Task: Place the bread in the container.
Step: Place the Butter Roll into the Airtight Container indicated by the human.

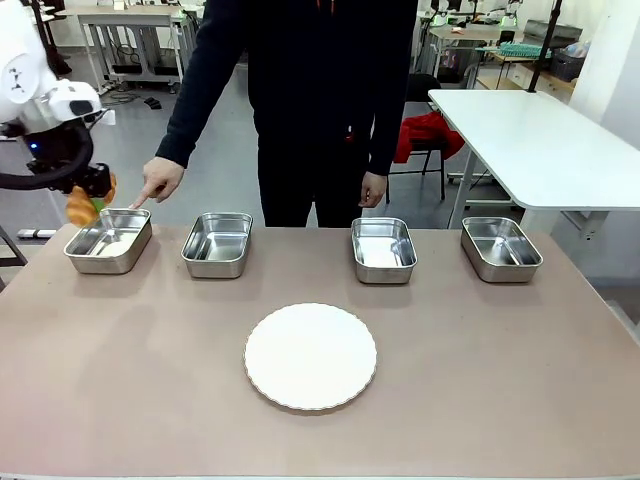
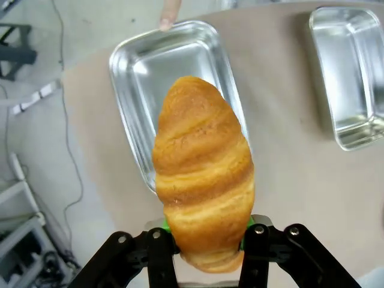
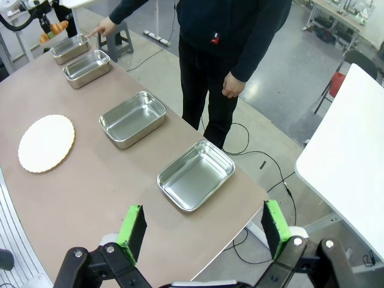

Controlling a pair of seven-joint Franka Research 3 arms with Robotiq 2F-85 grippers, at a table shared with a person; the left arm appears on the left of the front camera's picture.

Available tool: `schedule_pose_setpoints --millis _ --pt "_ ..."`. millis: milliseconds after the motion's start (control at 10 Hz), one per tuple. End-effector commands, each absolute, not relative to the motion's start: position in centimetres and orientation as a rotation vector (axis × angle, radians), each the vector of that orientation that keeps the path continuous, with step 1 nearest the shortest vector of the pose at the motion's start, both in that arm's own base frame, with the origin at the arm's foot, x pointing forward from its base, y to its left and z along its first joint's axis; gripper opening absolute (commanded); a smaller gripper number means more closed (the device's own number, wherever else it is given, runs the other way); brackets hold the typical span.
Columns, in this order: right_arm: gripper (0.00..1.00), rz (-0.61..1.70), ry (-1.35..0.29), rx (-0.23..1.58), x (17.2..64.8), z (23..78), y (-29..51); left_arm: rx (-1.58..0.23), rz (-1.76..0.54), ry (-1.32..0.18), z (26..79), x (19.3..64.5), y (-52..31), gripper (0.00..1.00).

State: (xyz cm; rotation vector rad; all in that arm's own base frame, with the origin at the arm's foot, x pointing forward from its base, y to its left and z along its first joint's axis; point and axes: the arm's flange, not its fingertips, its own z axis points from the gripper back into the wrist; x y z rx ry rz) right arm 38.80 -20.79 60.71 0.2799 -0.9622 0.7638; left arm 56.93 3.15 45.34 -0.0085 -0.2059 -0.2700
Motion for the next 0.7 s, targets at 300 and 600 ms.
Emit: schedule_pose_setpoints --millis 300,600 --pt "1.00 0.767 -0.977 0.284 38.7 60.8 -20.7 -0.080 -0.402 -0.118 40.1 61.6 5.2 0.37" --pt "1.00 0.767 -0.977 0.284 38.7 60.8 -20.7 -0.089 -0.410 -0.140 38.5 62.1 5.2 0.37"
